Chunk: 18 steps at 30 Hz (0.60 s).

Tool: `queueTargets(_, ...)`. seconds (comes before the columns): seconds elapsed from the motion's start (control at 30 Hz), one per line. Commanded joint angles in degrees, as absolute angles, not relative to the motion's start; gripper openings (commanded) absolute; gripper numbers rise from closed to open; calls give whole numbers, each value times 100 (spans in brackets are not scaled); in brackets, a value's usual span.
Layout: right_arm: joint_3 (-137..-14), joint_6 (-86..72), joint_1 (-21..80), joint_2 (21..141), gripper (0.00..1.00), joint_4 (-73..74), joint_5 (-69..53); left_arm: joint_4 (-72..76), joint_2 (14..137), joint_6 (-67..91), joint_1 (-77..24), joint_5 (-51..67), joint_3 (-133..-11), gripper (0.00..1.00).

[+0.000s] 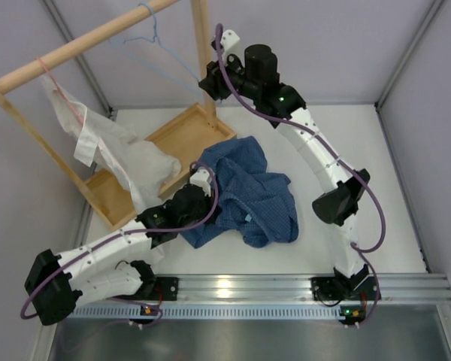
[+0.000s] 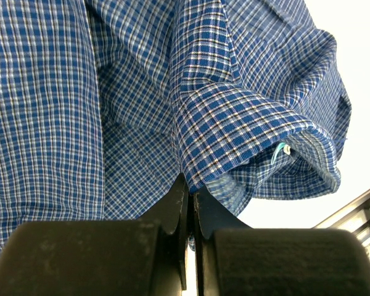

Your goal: Place the shirt on the hanger

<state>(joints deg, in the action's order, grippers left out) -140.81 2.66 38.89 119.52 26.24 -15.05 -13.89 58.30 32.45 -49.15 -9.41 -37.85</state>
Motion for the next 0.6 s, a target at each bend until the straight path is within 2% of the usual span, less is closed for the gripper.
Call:
queueTargets(0.0, -14528, 405, 3981, 12269, 35, 2330, -1520, -1327, 5783, 3270, -4887, -774, -3718, 0)
queueTargets(0.2, -14607, 607, 4210, 12515, 36, 1934, -1450, -1336, 5599, 3147, -4887, -782, -3507, 0)
queueTargets(0.37, -14607, 589, 4210, 12621, 28, 1679, -1371, -1310, 5555, 3243, -4887, -668, -3384, 0)
queueTargets(0.57, -14607, 501, 4263, 12788, 33, 1284, -1521, -1292, 5546, 3191, -4887, -589, -3287, 0)
